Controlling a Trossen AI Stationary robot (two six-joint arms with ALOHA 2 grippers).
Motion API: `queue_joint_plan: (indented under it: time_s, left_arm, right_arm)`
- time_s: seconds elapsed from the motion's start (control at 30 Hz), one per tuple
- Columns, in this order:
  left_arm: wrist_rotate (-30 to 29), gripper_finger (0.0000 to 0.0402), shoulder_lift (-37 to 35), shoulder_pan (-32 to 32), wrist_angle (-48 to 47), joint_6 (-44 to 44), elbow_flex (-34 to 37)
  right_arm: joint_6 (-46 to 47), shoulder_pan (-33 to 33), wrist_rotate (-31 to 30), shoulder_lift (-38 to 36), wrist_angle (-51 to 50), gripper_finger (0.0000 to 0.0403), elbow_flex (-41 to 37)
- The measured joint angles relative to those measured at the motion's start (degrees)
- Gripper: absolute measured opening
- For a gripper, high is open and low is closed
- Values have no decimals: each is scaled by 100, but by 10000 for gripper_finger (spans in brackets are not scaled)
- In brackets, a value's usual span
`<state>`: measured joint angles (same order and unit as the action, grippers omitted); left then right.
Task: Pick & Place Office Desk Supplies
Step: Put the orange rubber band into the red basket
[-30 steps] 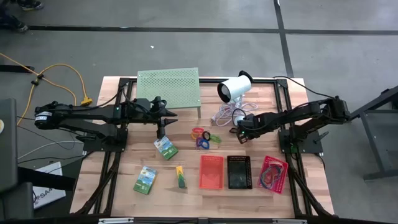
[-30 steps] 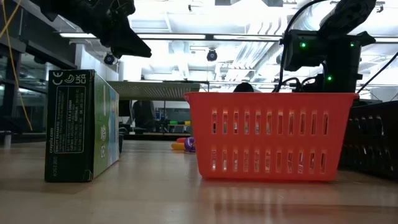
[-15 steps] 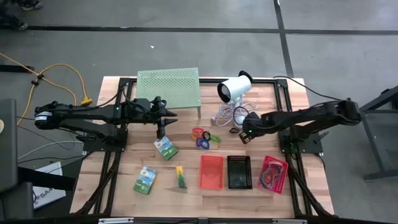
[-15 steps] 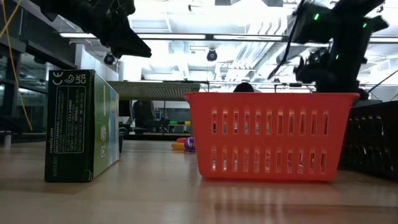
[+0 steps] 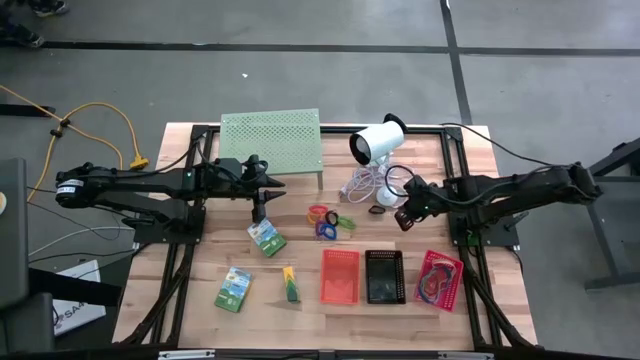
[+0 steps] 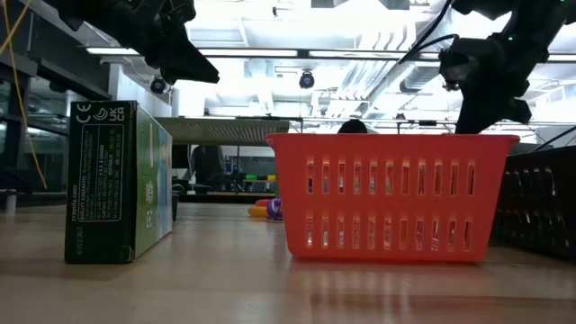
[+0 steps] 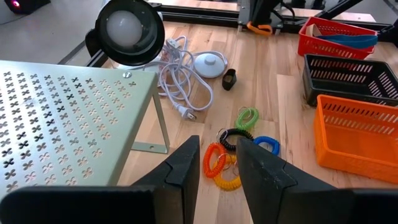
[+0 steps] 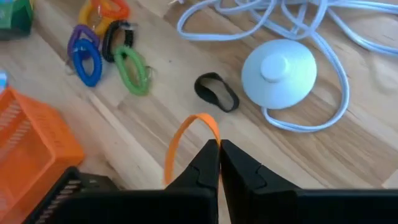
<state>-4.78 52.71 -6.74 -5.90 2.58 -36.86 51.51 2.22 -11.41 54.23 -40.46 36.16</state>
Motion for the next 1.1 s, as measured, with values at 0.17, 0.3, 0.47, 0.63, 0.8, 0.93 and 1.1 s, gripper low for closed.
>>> queue_joint_plan:
  time_s: [0.17, 0.3, 0.47, 0.63, 0.8, 0.93, 1.1]
  left_arm:
    - [-2, 102, 0, 1, -1, 0, 0]
    - [0, 102, 0, 0, 0, 0, 0]
    - [0, 102, 0, 0, 1, 1, 0]
    - [0, 102, 0, 0, -1, 1, 0]
    - [-1, 102, 0, 0, 0, 0, 0]
    - [0, 102, 0, 1, -1, 1, 0]
    - [0, 102, 0, -1, 0, 1, 0]
  right_arm:
    - [-641, 221, 766, 0, 0, 3, 0]
    - [-979, 590, 1457, 0, 1, 3, -2]
    - [-1023, 1225, 2049, -32, 0, 3, -1]
    - [-639, 1996, 2143, -72, 0, 3, -2]
    - [-74, 2871, 1866, -152, -2, 3, -1]
    - [452, 3540, 1611, -153, -13, 3, 0]
    - [1066, 4289, 1271, -150, -133, 3, 0]
